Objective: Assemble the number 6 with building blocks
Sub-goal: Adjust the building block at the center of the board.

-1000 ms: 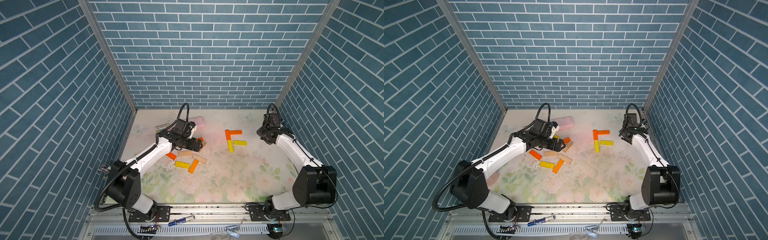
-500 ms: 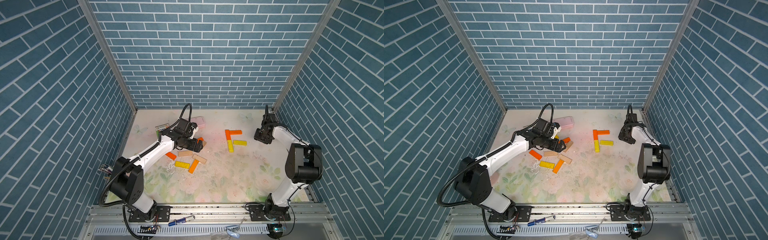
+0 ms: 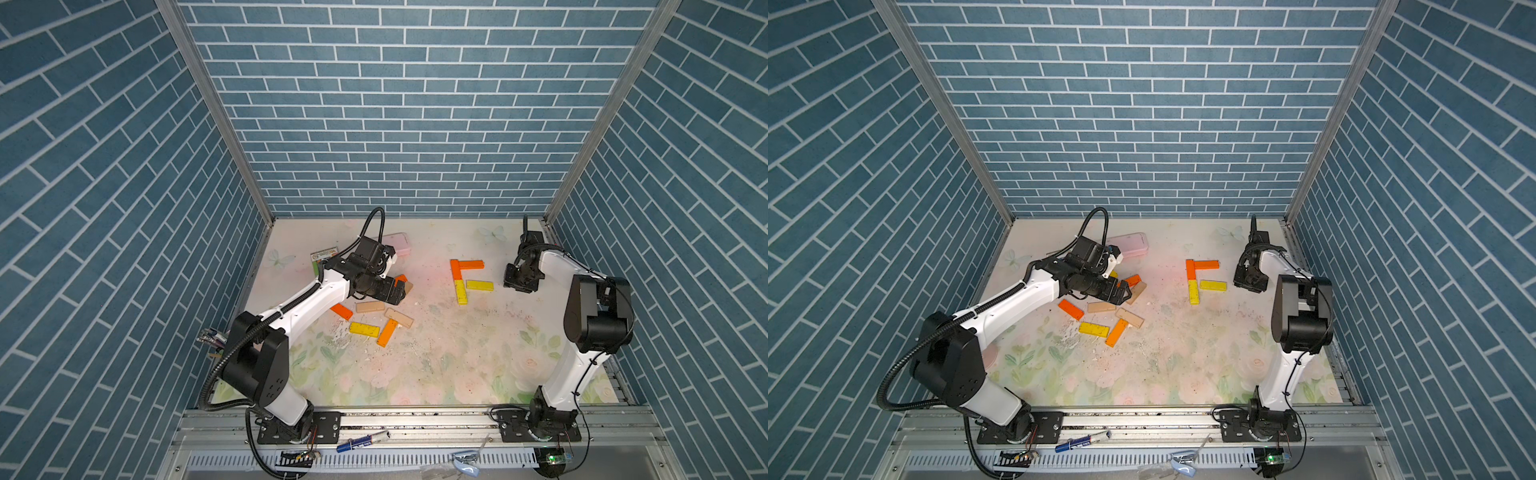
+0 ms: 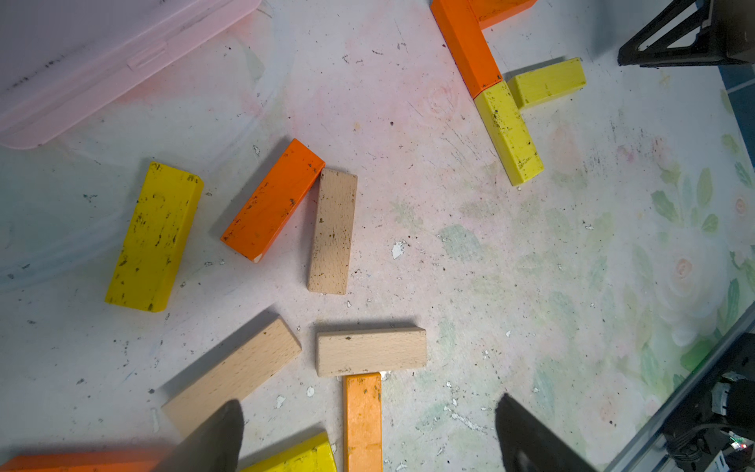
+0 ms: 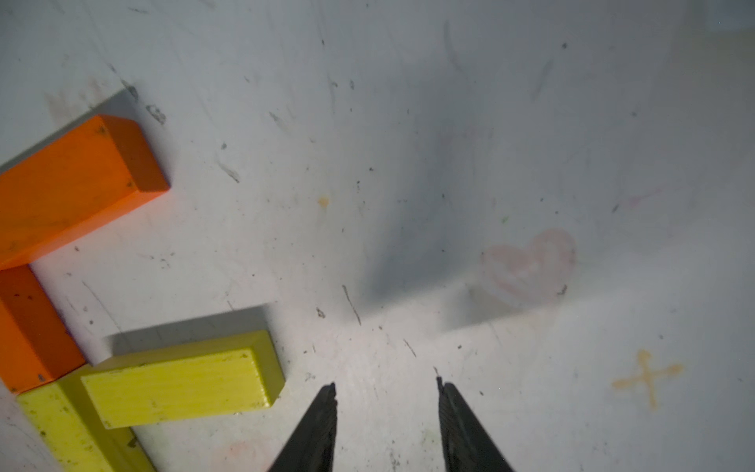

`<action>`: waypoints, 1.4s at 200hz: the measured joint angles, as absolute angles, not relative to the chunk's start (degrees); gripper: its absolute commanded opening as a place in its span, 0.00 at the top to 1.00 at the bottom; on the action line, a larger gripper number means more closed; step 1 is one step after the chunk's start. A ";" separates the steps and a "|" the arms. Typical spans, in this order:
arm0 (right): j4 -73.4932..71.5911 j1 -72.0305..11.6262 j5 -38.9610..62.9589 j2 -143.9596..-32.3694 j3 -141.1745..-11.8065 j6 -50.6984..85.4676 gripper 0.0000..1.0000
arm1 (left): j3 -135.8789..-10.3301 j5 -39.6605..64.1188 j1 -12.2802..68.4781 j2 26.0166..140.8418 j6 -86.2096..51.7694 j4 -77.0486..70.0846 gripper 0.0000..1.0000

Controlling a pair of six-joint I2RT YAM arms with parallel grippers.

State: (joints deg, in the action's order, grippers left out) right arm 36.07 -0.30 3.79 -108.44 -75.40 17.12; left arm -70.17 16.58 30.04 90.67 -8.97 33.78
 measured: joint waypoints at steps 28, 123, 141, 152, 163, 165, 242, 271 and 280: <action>36.75 -0.64 3.95 -109.69 -75.81 16.08 0.54 | -70.17 16.60 30.04 90.67 -8.97 33.78 0.03; 38.76 -2.72 3.95 -114.59 -80.18 14.50 0.48 | -70.17 16.58 30.04 90.67 -8.95 33.80 0.03; 39.00 -3.01 3.92 -114.98 -80.53 14.48 0.47 | -70.17 16.58 30.04 90.67 -8.95 33.80 0.03; 39.09 -3.03 3.92 -115.22 -80.90 14.50 0.45 | -70.17 16.58 30.04 90.67 -8.95 33.80 0.03; 39.09 -3.11 3.92 -115.44 -81.23 14.48 0.44 | -70.17 16.58 30.04 90.67 -8.95 33.80 0.03; 39.11 -3.11 3.90 -115.46 -81.28 14.50 0.44 | -70.17 16.58 30.04 90.67 -8.95 33.80 0.03; 39.46 -3.38 3.92 -116.62 -82.98 14.48 0.41 | -70.17 16.60 30.04 90.70 -8.95 33.80 0.03; 39.53 -3.46 3.95 -116.95 -83.55 14.50 0.39 | -70.17 16.60 30.04 90.76 -8.95 33.80 0.03; 39.48 -3.49 3.92 -117.12 -83.79 14.50 0.39 | -70.17 16.60 30.04 90.76 -8.95 33.80 0.03</action>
